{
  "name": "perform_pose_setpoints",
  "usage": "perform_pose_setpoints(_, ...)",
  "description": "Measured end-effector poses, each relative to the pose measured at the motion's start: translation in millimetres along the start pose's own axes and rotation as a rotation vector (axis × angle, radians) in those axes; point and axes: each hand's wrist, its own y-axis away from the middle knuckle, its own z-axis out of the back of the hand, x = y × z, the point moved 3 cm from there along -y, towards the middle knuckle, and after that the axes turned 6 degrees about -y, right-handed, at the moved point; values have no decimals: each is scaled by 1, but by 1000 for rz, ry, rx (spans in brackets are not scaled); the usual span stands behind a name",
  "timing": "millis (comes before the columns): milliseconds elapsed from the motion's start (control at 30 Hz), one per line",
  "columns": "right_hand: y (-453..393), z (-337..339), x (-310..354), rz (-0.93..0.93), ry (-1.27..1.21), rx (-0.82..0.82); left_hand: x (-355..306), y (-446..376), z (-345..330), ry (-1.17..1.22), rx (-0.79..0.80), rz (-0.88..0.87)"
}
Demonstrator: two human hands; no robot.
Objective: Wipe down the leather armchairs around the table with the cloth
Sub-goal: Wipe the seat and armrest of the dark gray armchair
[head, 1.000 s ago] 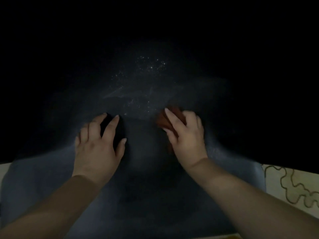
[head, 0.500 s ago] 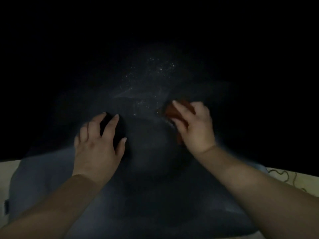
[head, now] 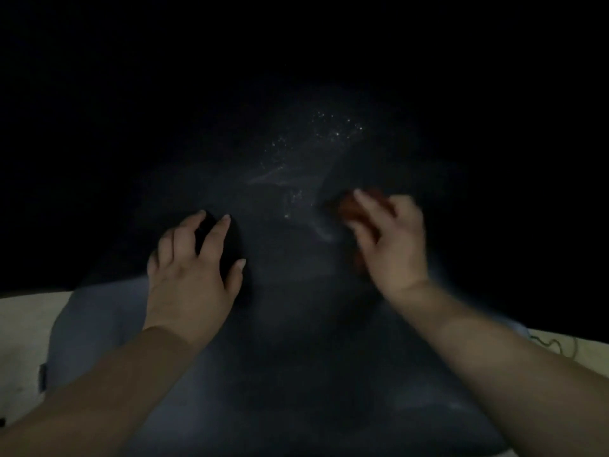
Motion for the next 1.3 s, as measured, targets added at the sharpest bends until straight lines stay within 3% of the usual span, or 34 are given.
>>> perform_pose_setpoints(100, -40, -6, -7, -304, -41, -197, 4, 3, 1, 0, 15, 5)
perform_pose_setpoints(167, -50, -20, 13, -377, -77, -232, 5, 4, 2, -1, 23, 3)
perform_pose_setpoints(267, -17, -37, 54, -125, -53, -75, 3, 3, 3, 25, 55, 5)
perform_pose_setpoints(367, 21, -27, 48, 35, 5, 31, 4, 4, 5, 24, 91, -5)
perform_pose_setpoints(500, 13, -2, 3, -348, -5, -245, 12, 8, 8, 19, 120, -20)
perform_pose_setpoints(567, 13, -16, 24, -443, -25, -282, 16, 12, 8, 14, 130, -17)
perform_pose_setpoints(700, 29, -56, 99, -185, -7, -119, 19, 19, 6, 22, 174, -24)
perform_pose_setpoints(767, 26, -50, 91, -100, 32, -48, 20, 20, 7, 21, 185, -30)
perform_pose_setpoints(900, 12, -6, 19, -301, 45, -211, 18, 19, 10, 23, 177, -24)
perform_pose_setpoints(1000, 3, -21, 24, -469, -24, -281, 17, 11, 9, 33, 153, 33)
perform_pose_setpoints(1033, 0, -33, 41, -429, -34, -250, 16, 7, 9, 41, 152, 55)
perform_pose_setpoints(1133, -7, -62, 93, -23, -7, -34, 14, -5, 9, 55, 139, 103)
perform_pose_setpoints(1200, -20, -56, 84, 84, 10, 42, 10, -14, 11, 54, 124, 105)
perform_pose_setpoints(1300, -47, -18, 19, -155, 4, -130, 6, -26, 14, 51, 111, 134)
